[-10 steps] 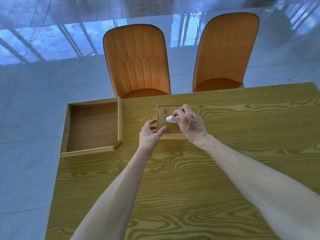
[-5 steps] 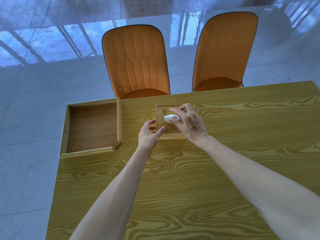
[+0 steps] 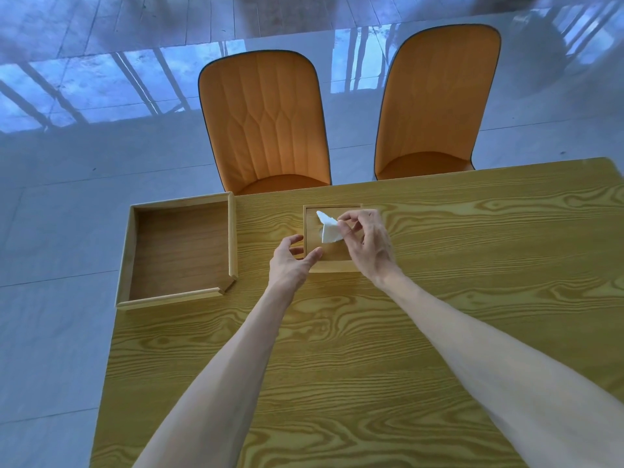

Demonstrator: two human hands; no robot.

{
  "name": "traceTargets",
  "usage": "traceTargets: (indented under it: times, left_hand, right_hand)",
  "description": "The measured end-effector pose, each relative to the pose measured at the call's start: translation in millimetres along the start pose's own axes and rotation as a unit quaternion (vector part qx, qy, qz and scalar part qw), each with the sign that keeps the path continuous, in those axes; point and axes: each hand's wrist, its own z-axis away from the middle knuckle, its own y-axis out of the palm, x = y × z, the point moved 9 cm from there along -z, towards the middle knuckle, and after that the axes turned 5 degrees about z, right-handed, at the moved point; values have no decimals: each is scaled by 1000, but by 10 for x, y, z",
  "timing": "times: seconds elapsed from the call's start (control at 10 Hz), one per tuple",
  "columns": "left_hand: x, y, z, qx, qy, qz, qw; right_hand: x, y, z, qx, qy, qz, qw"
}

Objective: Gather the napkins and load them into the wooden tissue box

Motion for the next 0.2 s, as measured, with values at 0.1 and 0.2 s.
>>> traceTargets:
  times: [0.1, 0.2]
  left_hand:
    - [24, 6, -28, 7, -5, -4, 1000]
    - [21, 7, -31, 25, -18, -32, 999]
  right_hand:
    - [-26, -39, 12, -5, 18, -32, 999]
    - [-24, -140, 34, -25, 31, -34, 999]
